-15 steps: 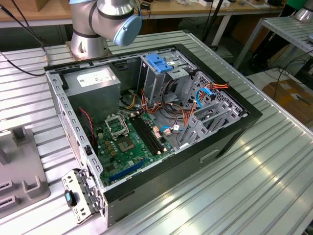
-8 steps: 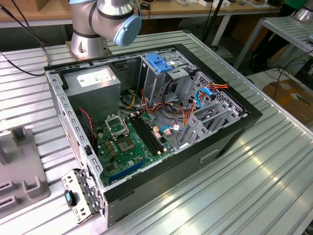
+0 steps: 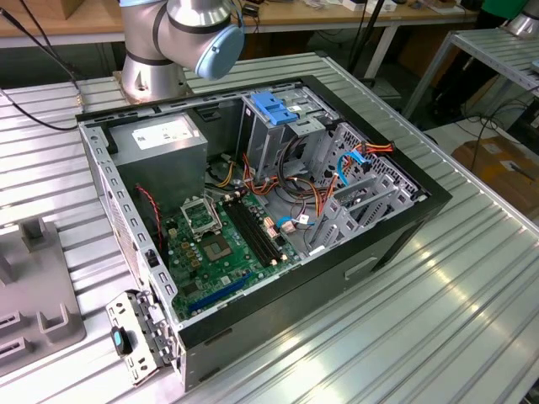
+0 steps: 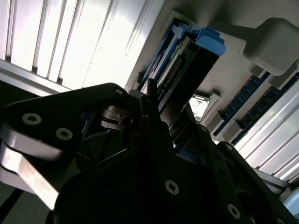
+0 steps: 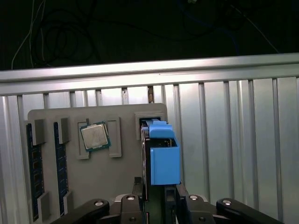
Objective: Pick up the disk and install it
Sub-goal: 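Pick up the disk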
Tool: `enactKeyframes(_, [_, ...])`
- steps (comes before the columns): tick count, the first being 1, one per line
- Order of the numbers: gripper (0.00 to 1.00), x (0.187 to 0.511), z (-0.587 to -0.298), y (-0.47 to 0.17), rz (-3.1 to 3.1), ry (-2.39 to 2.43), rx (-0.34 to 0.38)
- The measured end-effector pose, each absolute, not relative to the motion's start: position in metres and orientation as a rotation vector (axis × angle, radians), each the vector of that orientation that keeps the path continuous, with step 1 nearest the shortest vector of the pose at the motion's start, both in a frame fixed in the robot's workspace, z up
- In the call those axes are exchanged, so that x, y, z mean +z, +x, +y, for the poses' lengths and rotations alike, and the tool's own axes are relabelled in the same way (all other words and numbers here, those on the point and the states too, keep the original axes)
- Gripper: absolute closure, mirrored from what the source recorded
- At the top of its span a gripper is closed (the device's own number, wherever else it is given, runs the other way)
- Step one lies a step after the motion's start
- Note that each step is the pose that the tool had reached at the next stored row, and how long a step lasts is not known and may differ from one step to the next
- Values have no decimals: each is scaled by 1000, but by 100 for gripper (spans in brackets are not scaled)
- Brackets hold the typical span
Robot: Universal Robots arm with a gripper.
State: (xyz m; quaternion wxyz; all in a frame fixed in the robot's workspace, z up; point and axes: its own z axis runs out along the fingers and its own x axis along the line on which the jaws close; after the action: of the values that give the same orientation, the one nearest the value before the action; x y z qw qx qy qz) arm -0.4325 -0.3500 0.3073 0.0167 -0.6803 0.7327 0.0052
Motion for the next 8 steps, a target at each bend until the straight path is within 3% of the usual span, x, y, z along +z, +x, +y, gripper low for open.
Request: enactKeyframes(8, [64, 307, -350, -433, 2278, -2115, 16])
